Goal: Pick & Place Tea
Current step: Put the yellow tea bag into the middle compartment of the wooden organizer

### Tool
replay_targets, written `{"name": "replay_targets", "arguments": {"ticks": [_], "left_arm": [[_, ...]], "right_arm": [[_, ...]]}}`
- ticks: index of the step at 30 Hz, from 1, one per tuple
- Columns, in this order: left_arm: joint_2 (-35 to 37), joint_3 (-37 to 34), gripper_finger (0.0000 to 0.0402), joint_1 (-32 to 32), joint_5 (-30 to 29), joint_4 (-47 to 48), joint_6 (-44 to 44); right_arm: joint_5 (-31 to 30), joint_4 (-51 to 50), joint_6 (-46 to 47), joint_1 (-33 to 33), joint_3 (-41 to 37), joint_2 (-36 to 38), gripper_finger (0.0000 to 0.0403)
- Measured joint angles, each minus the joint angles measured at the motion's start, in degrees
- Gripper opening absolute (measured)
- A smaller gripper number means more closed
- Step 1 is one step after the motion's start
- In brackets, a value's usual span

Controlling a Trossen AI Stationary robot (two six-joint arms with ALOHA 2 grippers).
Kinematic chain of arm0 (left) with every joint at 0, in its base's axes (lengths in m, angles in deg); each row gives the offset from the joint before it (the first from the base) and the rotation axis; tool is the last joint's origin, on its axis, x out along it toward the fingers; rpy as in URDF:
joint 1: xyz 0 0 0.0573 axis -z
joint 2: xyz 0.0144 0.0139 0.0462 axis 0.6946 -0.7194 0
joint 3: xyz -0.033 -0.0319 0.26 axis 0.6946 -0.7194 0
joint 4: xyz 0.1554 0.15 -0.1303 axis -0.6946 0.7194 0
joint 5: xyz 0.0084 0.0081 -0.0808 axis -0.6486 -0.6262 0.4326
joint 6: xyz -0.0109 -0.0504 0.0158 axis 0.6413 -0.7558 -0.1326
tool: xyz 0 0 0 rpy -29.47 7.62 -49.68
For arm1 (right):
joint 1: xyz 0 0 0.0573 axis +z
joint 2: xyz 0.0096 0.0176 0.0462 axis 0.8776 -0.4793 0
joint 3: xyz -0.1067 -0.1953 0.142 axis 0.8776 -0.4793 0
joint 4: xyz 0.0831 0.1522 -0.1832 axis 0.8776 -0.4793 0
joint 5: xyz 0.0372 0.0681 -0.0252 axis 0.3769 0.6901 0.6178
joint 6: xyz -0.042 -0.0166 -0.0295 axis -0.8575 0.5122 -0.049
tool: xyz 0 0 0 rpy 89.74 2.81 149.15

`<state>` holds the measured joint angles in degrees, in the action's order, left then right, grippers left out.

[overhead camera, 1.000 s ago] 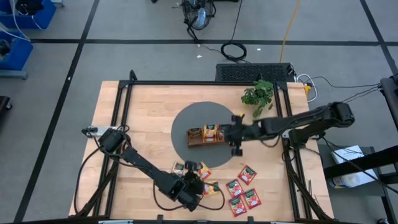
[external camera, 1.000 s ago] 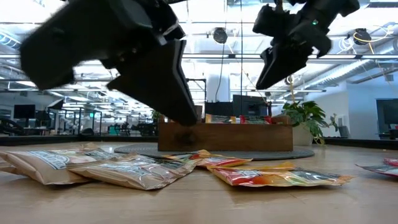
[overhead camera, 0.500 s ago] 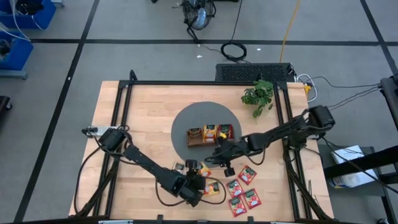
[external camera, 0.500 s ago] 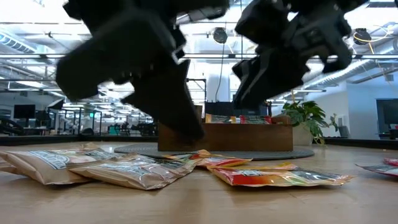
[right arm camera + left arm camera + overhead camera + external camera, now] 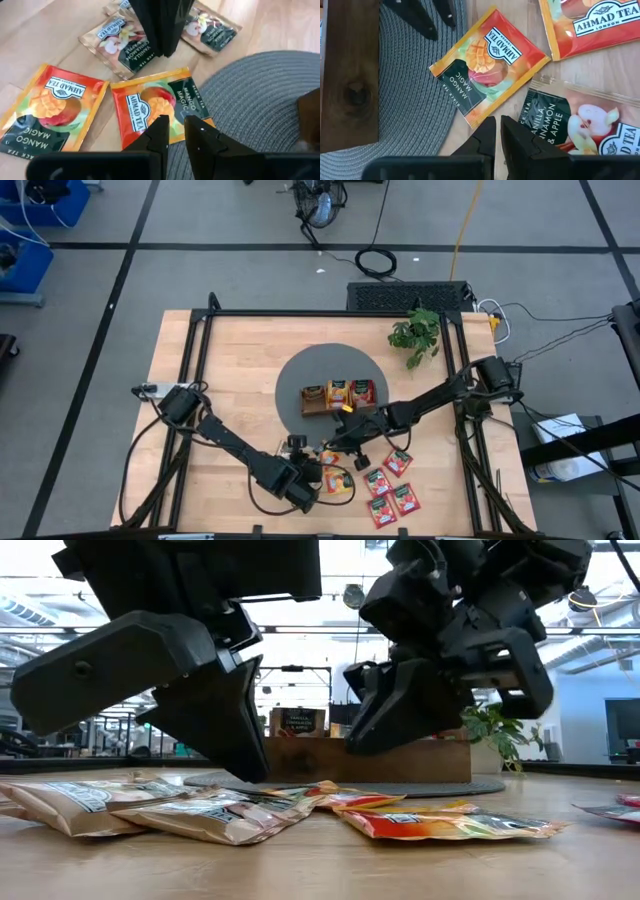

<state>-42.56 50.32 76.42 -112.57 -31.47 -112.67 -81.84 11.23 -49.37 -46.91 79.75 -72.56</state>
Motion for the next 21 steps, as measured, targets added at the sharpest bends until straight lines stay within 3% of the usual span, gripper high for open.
{"name": "replay_targets", "arguments": {"ticks": [8,13,21], "left_arm": [[0.0,0.0,0.0035,0.0,-0.3,-0.1,0.2],[0.0,0.0,0.0035,-0.2,-0.5,-2.8,2.4],[0.0,0.0,0.0035,-0.8,-0.1,-4.9,3.7]], "right_arm": [[2.0,4.8,0.2,1.5,0.0,-0.2,0.0021],[4.4,8.4,1.2,2.2,0.0,-4.6,0.0007],[0.2,10.2,2.9,0.4,0.1,-8.1,0.0000]]}}
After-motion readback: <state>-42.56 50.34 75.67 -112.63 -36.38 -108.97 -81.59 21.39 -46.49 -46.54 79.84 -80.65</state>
